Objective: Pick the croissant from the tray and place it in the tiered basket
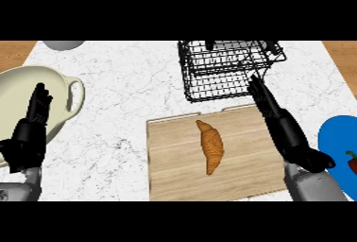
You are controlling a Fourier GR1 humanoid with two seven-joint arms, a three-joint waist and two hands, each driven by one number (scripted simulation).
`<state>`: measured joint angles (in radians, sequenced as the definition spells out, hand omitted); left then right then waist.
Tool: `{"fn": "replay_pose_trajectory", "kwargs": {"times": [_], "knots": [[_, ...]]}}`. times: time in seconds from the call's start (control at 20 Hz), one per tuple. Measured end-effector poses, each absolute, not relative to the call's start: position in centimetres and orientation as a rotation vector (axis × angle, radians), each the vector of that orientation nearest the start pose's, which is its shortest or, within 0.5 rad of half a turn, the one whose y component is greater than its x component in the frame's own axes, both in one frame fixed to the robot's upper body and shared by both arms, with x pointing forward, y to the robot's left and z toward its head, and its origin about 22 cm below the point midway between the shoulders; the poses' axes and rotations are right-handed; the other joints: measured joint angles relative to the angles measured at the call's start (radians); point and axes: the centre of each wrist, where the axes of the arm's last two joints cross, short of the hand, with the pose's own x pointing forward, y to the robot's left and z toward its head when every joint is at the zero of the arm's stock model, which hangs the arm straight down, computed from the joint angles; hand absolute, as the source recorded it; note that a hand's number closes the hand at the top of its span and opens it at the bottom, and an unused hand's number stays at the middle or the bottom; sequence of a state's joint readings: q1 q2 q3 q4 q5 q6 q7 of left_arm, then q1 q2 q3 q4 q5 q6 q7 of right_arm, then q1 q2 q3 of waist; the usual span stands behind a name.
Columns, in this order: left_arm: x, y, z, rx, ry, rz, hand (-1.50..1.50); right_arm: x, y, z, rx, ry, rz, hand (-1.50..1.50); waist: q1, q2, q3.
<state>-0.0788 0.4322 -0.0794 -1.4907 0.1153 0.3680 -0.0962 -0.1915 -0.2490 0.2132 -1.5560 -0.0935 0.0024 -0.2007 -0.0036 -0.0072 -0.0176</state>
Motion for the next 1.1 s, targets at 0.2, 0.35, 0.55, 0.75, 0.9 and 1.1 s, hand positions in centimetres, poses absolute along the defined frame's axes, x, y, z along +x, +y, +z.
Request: {"fn": "replay_pose_trajectory", "kwargs": {"times": [0.2, 0.35, 0.55, 0.75, 0.9, 1.1], "knots": [[26.7, 28.6, 3.3, 0.414, -1.697, -0.069, 0.0, 29.9, -22.8, 5.8, 0.31, -1.916, 0.26, 1.5, 0.007, 0.009, 0.013], [27.0, 26.7, 3.4, 0.351, -1.712, -0.076, 0.0, 30.9, -23.0, 6.1, 0.501, -1.952, 0.021, 1.5, -0.007, 0.016, 0.03], [27.3, 23.7, 3.3, 0.231, -1.704, -0.102, 0.0, 32.1, -23.7, 3.8, 0.636, -1.762, -0.053, -1.5, 0.015, 0.025, 0.026], [27.3, 22.3, 3.1, 0.194, -1.691, -0.106, 0.0, 32.2, -25.4, 2.0, 0.926, -1.663, -0.028, -1.5, 0.018, 0.022, 0.024], [27.1, 21.5, 3.0, 0.186, -1.681, -0.11, 0.0, 32.7, -29.6, 2.5, 1.013, -1.682, 0.057, -1.5, 0.016, 0.017, 0.022], [27.1, 20.9, 2.9, 0.184, -1.674, -0.102, 0.0, 32.7, -34.9, 5.7, 0.937, -1.731, 0.301, -1.5, 0.007, 0.012, 0.02]]}}
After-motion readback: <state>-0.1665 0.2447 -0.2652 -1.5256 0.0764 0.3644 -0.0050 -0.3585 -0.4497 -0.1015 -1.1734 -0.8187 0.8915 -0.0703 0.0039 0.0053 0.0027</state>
